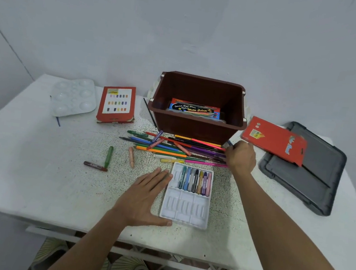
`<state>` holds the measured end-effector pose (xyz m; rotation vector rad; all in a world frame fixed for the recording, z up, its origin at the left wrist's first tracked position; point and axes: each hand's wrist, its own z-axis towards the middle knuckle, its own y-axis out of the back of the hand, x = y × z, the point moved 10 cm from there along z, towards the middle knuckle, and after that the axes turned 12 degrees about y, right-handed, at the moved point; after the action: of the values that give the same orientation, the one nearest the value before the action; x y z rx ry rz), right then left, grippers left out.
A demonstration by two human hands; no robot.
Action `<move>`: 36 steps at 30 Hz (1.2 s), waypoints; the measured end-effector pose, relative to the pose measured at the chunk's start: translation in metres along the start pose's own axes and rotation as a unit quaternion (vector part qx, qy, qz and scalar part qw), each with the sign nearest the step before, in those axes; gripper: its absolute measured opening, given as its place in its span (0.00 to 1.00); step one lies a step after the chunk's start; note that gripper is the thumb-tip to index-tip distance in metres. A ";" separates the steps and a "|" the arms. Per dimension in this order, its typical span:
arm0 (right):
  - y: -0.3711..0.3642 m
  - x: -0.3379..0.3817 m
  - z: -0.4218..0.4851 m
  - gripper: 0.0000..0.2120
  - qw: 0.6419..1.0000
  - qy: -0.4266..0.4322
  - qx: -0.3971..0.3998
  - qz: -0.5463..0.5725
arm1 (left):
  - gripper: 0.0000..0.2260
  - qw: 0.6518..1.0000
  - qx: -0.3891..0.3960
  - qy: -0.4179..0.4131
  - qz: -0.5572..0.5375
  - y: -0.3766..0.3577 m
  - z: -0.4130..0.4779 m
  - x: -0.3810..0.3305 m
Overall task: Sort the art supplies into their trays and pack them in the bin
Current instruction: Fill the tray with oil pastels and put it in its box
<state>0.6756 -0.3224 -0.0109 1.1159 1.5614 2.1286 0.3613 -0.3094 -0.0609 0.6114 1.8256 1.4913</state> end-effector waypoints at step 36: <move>-0.039 0.105 -0.115 0.06 0.941 0.175 0.145 0.250 | 0.53 1.000 -0.017 0.001 0.012 0.004 -0.001 -0.002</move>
<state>0.5150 -0.3222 -0.0157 1.4121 1.9693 2.6008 0.3617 -0.3105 -0.0565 0.6170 1.7975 1.5352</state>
